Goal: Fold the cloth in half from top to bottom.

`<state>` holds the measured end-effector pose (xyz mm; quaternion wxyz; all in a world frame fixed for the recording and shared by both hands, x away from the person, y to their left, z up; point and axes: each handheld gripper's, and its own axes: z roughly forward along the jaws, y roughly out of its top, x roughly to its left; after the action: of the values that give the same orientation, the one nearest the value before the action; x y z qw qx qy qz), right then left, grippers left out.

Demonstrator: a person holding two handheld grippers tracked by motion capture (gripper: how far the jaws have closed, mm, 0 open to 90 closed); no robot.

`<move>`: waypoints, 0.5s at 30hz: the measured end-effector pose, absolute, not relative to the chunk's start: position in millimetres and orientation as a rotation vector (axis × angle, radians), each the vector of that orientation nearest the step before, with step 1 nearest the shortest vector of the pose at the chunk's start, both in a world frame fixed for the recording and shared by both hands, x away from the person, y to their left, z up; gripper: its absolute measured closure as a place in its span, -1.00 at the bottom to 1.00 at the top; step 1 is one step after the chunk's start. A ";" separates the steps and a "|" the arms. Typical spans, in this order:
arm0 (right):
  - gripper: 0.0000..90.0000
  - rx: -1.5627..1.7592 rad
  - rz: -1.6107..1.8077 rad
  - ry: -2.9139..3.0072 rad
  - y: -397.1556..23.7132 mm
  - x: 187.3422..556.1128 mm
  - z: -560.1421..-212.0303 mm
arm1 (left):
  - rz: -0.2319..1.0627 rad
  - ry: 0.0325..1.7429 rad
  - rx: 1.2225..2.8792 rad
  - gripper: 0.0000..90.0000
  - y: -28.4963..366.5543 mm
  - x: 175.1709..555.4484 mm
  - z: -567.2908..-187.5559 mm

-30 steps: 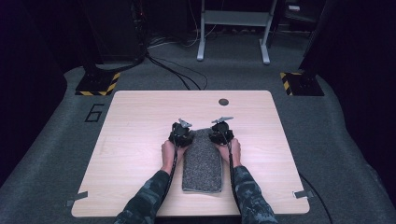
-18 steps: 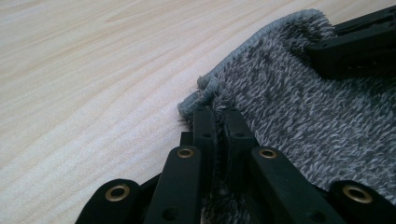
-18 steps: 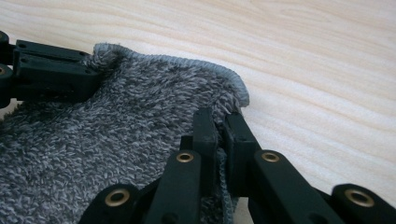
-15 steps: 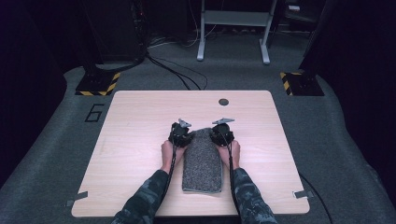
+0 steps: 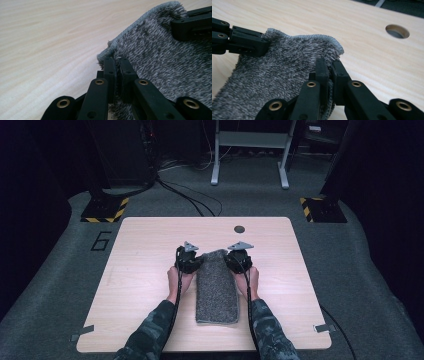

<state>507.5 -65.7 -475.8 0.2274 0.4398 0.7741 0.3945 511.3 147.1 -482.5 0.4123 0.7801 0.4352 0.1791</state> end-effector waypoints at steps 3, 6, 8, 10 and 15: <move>0.90 1.196 1.109 2.119 -66.5 508.6 -468.2 | 0.469 1.078 1.950 0.91 147.6 511.5 -474.9; 0.91 1.139 1.114 2.120 -67.4 508.5 -461.7 | 0.488 1.061 1.940 0.91 149.2 512.5 -467.0; 0.91 1.130 1.139 2.115 -68.9 509.1 -457.4 | 0.496 1.051 1.934 0.91 150.7 514.0 -462.1; 0.91 1.124 1.162 2.110 -70.5 510.6 -452.4 | 0.510 1.034 1.927 0.91 151.1 514.4 -457.2; 0.91 1.085 1.188 2.085 -70.9 512.2 -440.3 | 0.550 0.987 1.902 0.91 154.3 513.9 -440.3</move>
<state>512.2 -70.9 -440.3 0.2512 0.3989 0.7664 0.4365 513.9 154.3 -440.3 0.4482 0.7685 0.3989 0.2224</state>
